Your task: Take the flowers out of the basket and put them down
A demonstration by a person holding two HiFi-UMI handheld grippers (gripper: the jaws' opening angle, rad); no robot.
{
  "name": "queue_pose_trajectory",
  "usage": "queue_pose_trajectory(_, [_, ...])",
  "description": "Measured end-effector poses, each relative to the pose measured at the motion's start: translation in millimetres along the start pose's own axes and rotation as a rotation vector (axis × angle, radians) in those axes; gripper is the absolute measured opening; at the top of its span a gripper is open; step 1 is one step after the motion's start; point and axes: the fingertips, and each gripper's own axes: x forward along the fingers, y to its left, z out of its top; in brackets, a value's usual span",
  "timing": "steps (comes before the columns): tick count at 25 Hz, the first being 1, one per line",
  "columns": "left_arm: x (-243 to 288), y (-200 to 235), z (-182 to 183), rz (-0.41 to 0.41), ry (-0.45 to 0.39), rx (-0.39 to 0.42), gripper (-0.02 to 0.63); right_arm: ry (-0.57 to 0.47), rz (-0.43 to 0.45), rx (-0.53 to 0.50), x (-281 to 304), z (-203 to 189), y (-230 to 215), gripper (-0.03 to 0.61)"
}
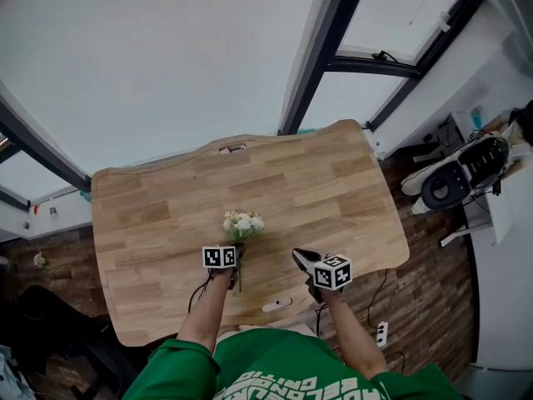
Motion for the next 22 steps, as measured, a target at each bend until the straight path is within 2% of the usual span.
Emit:
queue_pose_trajectory(5, [5,-7,-5,-0.009,0.002,-0.004,0.067,0.078,-0.002,0.035,11,-31,-11,0.006])
queue_pose_trajectory(11, [6,-13,-10,-0.025,0.000,0.026,0.102,0.137,0.018,0.060,16,-59,-5,0.006])
queue_pose_trajectory(22, [0,-10,-11,-0.025,-0.025,0.043,0.172,0.145,0.033,0.063,21,-61,0,0.006])
